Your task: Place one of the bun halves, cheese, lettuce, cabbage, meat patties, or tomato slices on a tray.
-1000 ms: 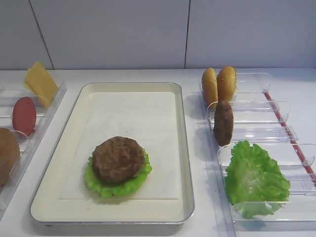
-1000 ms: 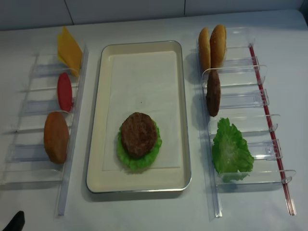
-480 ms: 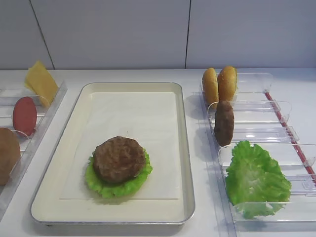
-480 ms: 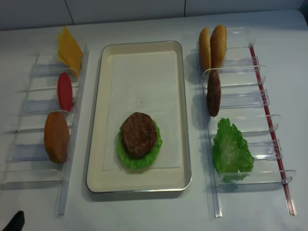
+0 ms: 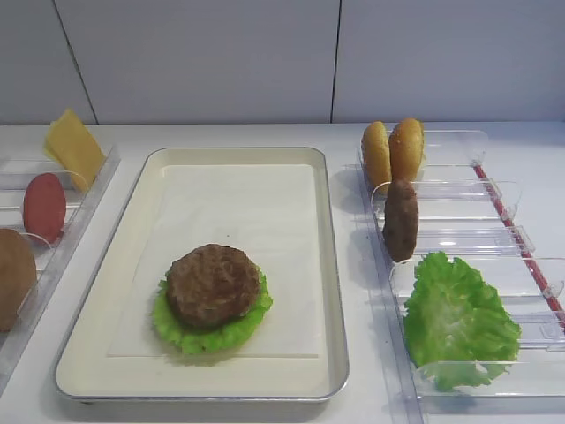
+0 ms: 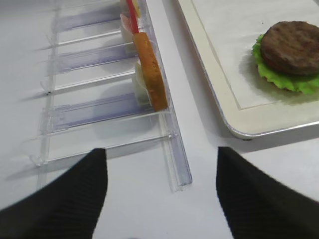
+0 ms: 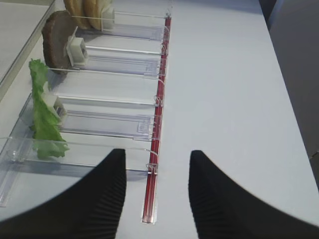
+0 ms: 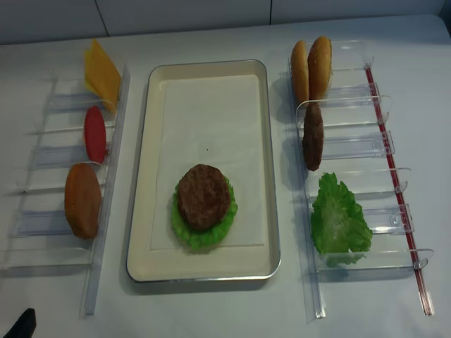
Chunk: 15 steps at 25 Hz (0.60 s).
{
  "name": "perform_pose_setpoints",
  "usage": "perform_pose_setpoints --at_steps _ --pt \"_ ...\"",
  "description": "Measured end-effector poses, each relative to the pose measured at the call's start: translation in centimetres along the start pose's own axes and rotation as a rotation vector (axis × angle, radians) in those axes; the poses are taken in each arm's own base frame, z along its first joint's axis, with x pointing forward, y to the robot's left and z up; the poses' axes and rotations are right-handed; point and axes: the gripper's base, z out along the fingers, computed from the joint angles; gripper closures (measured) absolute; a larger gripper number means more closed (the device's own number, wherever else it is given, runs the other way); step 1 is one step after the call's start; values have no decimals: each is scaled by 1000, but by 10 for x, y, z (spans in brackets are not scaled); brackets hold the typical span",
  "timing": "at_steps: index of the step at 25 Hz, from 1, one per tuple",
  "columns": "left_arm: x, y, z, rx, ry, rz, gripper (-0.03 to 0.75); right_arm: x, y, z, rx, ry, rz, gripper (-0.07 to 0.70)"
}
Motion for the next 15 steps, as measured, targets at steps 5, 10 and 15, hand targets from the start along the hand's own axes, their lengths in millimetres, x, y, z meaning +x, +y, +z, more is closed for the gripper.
perform_pose_setpoints --at_steps 5,10,15 --pt "0 0 0 0 0 0 260 0 0 0 0 0 0 327" --pt "0 0 0 0 0 0 260 0 0 0 0 0 0 357" --pt "0 0 0 0 0 0 260 0 0 0 1 0 1 362"
